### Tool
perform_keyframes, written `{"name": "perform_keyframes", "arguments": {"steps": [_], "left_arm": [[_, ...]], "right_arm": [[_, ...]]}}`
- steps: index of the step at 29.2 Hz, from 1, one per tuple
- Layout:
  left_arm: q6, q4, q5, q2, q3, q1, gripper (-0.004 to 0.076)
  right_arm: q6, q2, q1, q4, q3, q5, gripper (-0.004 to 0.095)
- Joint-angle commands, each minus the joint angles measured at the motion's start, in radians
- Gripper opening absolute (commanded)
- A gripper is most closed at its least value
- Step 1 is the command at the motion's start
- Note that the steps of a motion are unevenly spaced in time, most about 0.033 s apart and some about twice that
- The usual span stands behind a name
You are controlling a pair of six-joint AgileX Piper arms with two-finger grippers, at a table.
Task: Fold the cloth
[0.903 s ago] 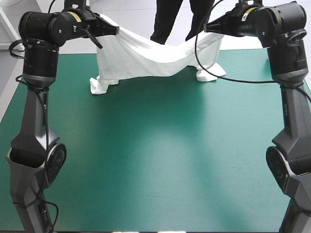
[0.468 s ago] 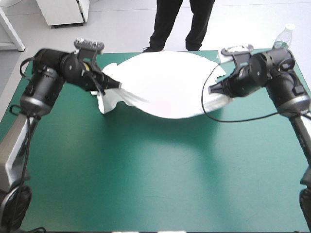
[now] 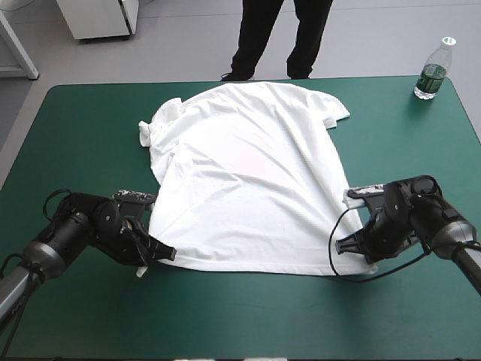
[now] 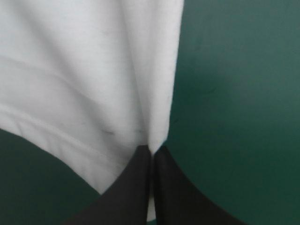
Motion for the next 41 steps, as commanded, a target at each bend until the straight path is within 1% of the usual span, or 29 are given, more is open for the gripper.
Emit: {"name": "perform_keyframes", "arguments": {"steps": [1, 8, 13, 20, 29, 31, 32, 35, 36, 37, 39, 40, 41], "left_arm": [[-0.001, -0.036, 0.031, -0.063, 0.046, -0.008, -0.0022], [-0.001, -0.104, 0.140, -0.211, 0.144, -0.008, -0.0022], [-0.001, -0.108, 0.234, -0.293, 0.195, -0.008, -0.0022], [-0.018, -0.198, 0.235, -0.404, 0.272, -0.008, -0.0022], [-0.022, -0.175, 0.235, -0.423, 0.284, -0.008, -0.0022], [-0.022, -0.172, 0.235, -0.423, 0.277, -0.008, -0.0018], [-0.017, -0.177, 0.235, -0.423, 0.267, -0.008, -0.0008], [-0.002, -0.189, 0.235, -0.423, 0.224, -0.008, 0.0080], [0.002, -0.194, 0.235, -0.423, 0.203, -0.008, 0.0128], [0.003, -0.194, 0.235, -0.423, 0.178, -0.008, 0.0182], [0.003, -0.194, 0.235, -0.423, 0.125, -0.008, 0.0302], [0.003, -0.194, 0.235, -0.423, 0.090, -0.008, 0.0362], [0.003, -0.194, 0.235, -0.423, 0.018, -0.008, 0.0449]], "right_arm": [[-0.024, -0.074, -0.004, 0.021, 0.059, 0.002, 0.0000], [-0.024, -0.192, -0.004, 0.033, 0.149, 0.076, 0.0000], [-0.031, -0.250, -0.004, 0.077, 0.195, 0.140, 0.0000], [-0.027, -0.344, -0.004, 0.185, 0.274, 0.144, 0.0000], [-0.010, -0.381, -0.002, 0.185, 0.303, 0.144, 0.0002], [-0.004, -0.381, -0.002, 0.192, 0.301, 0.144, 0.0024], [-0.004, -0.381, -0.002, 0.195, 0.301, 0.144, 0.0052], [-0.004, -0.381, -0.002, 0.219, 0.299, 0.144, 0.0209], [-0.004, -0.381, -0.002, 0.231, 0.290, 0.144, 0.0288], [-0.004, -0.381, -0.002, 0.240, 0.277, 0.144, 0.0369], [0.003, -0.381, -0.002, 0.242, 0.228, 0.144, 0.0489], [0.008, -0.381, -0.002, 0.239, 0.193, 0.143, 0.0530], [0.020, -0.381, -0.002, 0.227, 0.116, 0.141, 0.0537]]}}
